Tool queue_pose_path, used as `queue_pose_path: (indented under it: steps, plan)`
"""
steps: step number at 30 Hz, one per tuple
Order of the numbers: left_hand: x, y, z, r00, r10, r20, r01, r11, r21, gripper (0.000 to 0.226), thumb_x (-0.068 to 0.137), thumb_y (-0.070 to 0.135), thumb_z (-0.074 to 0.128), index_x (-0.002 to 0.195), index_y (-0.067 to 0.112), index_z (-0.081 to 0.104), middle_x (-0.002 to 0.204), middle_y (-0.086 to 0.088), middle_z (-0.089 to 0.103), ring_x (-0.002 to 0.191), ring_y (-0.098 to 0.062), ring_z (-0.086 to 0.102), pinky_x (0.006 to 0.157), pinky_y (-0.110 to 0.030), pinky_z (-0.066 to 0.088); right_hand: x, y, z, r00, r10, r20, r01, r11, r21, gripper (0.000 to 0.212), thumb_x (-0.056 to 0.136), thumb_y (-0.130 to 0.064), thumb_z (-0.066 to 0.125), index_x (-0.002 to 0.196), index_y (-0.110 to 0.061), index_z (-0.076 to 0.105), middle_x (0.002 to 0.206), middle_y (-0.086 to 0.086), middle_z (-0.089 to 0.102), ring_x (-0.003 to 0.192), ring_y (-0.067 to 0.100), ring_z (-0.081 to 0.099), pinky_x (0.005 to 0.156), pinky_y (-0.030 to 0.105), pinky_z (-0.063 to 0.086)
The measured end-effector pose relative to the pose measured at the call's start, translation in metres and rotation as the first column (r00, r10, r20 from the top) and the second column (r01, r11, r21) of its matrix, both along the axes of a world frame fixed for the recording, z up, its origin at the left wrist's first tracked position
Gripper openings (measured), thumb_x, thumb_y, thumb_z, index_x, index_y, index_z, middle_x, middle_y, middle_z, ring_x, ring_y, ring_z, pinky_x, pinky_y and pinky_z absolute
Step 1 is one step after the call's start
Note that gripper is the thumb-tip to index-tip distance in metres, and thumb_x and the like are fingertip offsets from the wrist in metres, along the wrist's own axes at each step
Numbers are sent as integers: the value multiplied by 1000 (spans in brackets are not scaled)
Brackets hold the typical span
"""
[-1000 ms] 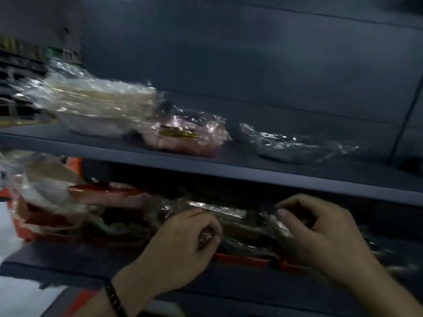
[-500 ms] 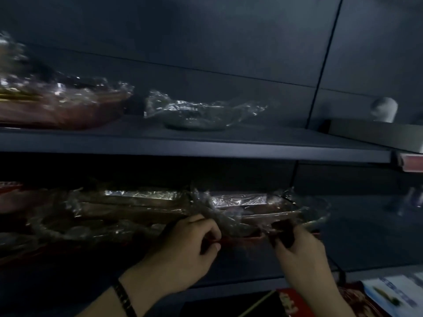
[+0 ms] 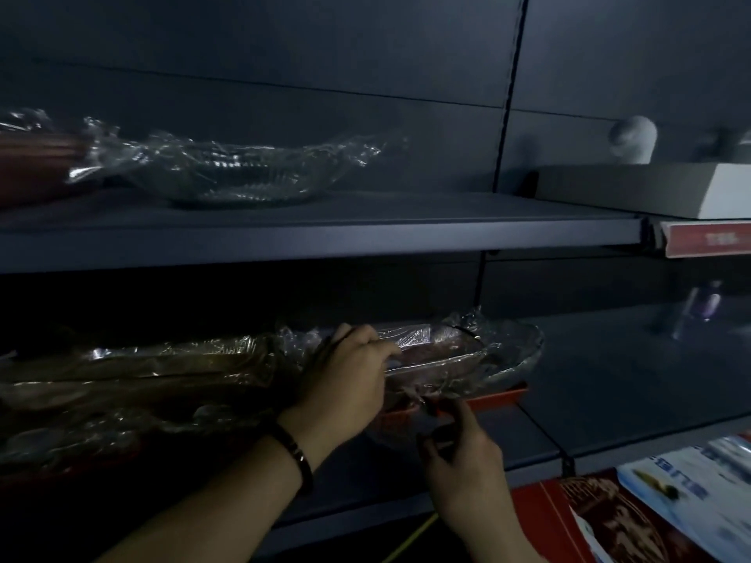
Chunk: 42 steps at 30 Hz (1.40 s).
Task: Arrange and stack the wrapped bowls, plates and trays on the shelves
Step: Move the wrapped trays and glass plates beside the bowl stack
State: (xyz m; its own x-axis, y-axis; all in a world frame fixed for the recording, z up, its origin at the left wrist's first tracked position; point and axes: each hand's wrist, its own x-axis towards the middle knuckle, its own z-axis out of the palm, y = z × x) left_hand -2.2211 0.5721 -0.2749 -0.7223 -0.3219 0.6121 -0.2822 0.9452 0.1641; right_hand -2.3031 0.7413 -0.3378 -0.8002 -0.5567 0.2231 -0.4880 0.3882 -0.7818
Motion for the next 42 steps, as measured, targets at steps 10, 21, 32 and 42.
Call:
queue_pose_path:
  steps: [10, 21, 32, 42]
  plan:
    - [-42, -25, -1, 874, 201, 442, -258, 963, 74, 16, 97, 31, 75, 110, 22, 78, 118, -3, 72, 111, -27, 69, 96, -44, 59, 5, -22, -8, 980, 41, 196, -23, 995, -95, 49, 94, -23, 71, 134, -42, 51, 95, -8, 76, 90, 5, 73, 90, 38, 61]
    - [-38, -8, 17, 898, 338, 283, -293, 937, -189, 23, 101, 17, 60, 117, 29, 69, 124, 6, 67, 122, -28, 52, 91, -37, 51, 2, -22, 0, 952, -42, 303, 159, 914, -374, 34, 99, -29, 71, 129, -38, 59, 117, -12, 70, 112, 13, 66, 97, 30, 49]
    - [1, 20, 17, 983, 141, -119, -177, 903, -392, 35, 82, 9, 72, 110, 28, 77, 91, -2, 62, 87, -31, 52, 73, -41, 42, 4, -25, 21, 790, 152, 593, 360, 668, -651, 52, 97, -50, 71, 142, -60, 48, 132, -1, 71, 106, 25, 77, 96, 56, 61]
    - [48, 57, -11, 991, 37, -132, -87, 915, -394, 27, 92, 31, 57, 109, 31, 78, 88, 5, 61, 87, -26, 57, 73, -39, 47, 34, -39, 24, 742, 248, 623, 422, 550, -721, 91, 88, -23, 82, 145, -70, 29, 140, 7, 66, 117, 33, 73, 96, 62, 59]
